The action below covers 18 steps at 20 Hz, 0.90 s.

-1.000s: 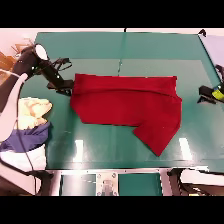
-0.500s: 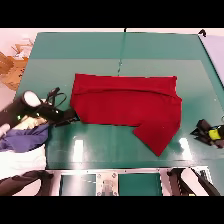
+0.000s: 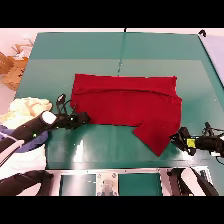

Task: Fold the shirts.

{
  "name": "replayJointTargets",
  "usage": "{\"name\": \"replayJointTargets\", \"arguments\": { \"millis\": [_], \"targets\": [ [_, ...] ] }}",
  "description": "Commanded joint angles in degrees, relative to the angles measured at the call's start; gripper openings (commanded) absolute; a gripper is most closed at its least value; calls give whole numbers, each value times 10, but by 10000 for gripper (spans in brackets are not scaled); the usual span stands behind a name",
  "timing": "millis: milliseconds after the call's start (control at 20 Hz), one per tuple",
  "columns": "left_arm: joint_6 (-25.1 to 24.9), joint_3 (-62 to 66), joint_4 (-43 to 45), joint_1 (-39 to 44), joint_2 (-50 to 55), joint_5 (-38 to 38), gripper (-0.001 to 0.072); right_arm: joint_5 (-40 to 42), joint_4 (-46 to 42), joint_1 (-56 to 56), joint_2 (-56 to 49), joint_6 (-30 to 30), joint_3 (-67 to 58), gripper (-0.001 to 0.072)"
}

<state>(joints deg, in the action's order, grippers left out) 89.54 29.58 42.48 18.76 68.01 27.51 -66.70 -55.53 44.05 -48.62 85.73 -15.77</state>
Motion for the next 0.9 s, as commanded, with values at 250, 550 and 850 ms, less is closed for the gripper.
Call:
{"name": "replayJointTargets", "arguments": {
  "millis": [250,550,850],
  "targets": [
    [4,16,-20,14,29,-78,21,26,127,-7,-24,-90,26,190],
    [-13,54,64,-56,-17,74,20,5,125,-11,-22,-111,-22,17],
    [-16,54,102,-61,-58,202,20,-54,-14,-11,27,-2,-89,16]
  ]
}}
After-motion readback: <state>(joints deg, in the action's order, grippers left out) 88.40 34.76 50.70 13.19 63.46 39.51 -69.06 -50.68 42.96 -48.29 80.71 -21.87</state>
